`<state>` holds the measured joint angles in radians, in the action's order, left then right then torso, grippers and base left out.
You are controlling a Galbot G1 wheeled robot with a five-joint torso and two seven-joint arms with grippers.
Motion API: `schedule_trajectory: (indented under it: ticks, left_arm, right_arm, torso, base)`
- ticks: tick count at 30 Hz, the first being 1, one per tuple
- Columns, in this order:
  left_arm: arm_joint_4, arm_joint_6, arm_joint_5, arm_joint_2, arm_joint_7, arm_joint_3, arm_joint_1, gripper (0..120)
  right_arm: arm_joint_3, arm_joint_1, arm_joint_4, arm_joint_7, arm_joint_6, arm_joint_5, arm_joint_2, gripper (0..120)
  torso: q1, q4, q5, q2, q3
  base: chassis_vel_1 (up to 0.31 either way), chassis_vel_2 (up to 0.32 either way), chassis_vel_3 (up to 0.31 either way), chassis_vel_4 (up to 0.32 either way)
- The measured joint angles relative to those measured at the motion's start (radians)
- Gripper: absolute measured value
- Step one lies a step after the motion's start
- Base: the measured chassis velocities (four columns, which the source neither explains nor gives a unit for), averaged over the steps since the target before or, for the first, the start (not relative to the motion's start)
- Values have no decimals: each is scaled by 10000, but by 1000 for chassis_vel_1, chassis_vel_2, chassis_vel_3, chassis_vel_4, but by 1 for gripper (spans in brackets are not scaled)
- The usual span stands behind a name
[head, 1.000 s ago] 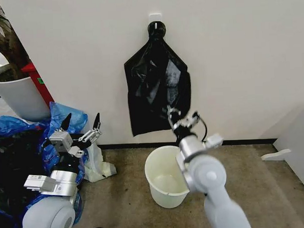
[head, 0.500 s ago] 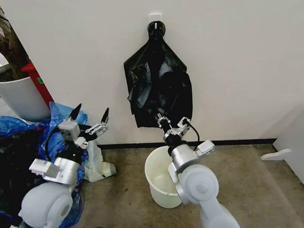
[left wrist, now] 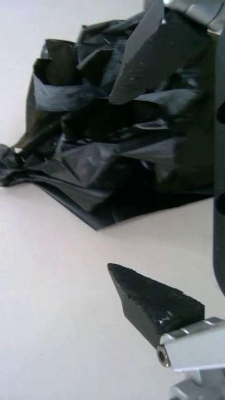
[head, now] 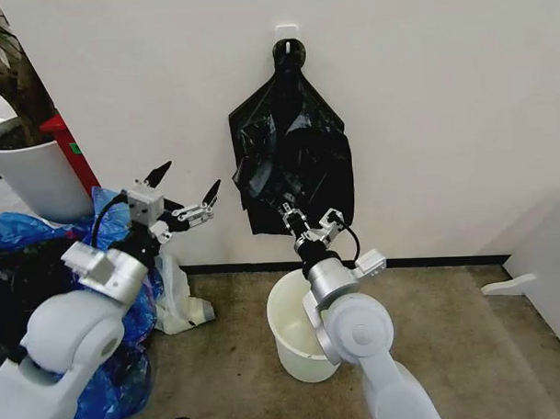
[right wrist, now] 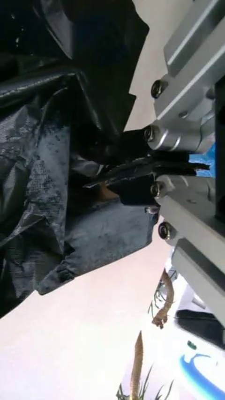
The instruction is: Place the garbage bag over the trash bin.
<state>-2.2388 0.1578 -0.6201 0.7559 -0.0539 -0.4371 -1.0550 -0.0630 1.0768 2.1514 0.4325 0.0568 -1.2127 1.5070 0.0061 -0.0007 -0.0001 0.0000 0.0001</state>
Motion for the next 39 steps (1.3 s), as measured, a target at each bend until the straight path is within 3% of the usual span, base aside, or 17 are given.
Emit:
schedule_trajectory:
  ticks: [7,13,18,29,35,39]
  left_arm:
    - [541,578,-211,-89,-33,1391,1685,100]
    - [1246,1028,119,116,-24,2830,3046,100]
    - [1510,1946,772,254,40,3915,4130,100]
    - [2035,2912,2189,433,392,4913,5286,99]
    - [2229,3220,2302,568,168,5152,5528,84]
    - [2409,3245,1978,669,-274,5170,5524,66]
  right_arm:
    - [-33,-56,5,67,0,-34,2,0]
    - [-118,-43,112,85,0,-68,-98,0]
    - [-233,-36,61,81,1,-92,-106,0]
    - [-311,9,13,51,32,-129,-139,0]
    - [-331,46,40,5,34,-113,-150,0]
    - [-404,163,179,-46,50,-65,-178,0]
  torso:
    - [0,4,3,0,-1]
    - [0,4,2,0,0]
    - [0,5,2,0,0]
    - [0,6,1,0,-1]
    - [0,3,2,0,-1]
    - [0,5,1,0,-1]
  base:
    - [0,0,0,0]
    - [0,0,0,0]
    - [0,0,0,0]
    - [0,0,0,0]
    - [0,0,0,0]
    - [0,0,0,0]
